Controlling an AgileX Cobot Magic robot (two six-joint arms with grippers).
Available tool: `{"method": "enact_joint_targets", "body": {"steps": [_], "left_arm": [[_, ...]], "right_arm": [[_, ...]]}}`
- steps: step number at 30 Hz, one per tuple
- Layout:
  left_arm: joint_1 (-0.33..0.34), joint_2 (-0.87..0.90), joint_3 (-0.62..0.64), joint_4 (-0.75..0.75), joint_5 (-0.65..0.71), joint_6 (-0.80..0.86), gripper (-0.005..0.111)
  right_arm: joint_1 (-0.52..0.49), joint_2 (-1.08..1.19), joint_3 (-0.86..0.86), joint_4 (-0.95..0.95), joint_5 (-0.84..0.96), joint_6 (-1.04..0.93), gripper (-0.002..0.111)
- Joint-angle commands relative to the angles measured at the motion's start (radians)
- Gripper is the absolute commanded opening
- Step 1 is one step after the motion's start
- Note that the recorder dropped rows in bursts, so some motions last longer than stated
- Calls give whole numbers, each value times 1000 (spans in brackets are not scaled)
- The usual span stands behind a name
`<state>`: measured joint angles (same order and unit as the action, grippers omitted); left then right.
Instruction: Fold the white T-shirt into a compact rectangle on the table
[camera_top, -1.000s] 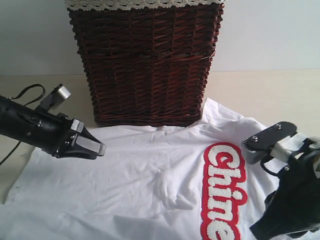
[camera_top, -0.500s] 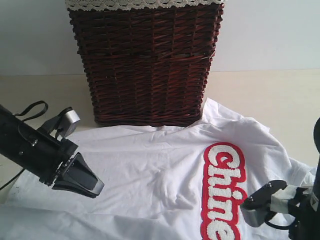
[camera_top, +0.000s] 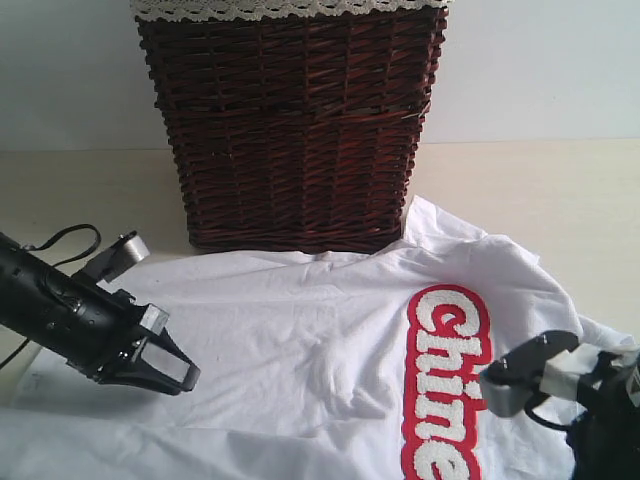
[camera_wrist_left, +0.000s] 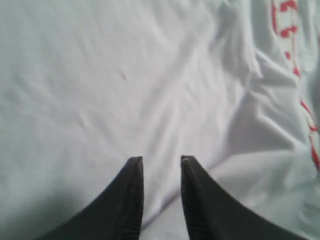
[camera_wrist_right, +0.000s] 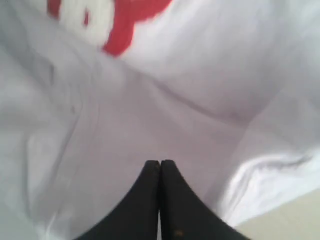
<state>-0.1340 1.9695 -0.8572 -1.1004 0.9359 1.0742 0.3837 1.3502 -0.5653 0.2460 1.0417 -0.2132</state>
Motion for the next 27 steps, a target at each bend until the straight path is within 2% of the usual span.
{"method": "enact_joint_targets", "body": {"steps": [1, 5, 11, 13, 16, 19, 22, 27], "left_arm": [[-6, -2, 4, -15, -148, -33, 30], [-4, -2, -25, 50, -245, -114, 30], [-2, -2, -76, 190, -356, -241, 30], [13, -2, -88, 233, -391, -286, 30], [65, -2, -103, 216, -401, -296, 30], [121, -2, -128, 157, -351, -296, 30], [164, -2, -164, 110, -186, -264, 30], [170, -20, -185, 79, 47, -196, 30]], "right_arm": [[1, -9, 2, 7, -214, 61, 0], [1, 2, 2, 9, -357, 99, 0], [1, 90, 1, 9, -434, 116, 0], [1, 128, 1, 9, -485, 141, 0], [1, 174, 0, 9, -550, 170, 0], [1, 205, 0, 9, -578, 170, 0], [1, 234, 0, -8, -604, 170, 0], [1, 325, 0, -112, -611, 236, 0]]}}
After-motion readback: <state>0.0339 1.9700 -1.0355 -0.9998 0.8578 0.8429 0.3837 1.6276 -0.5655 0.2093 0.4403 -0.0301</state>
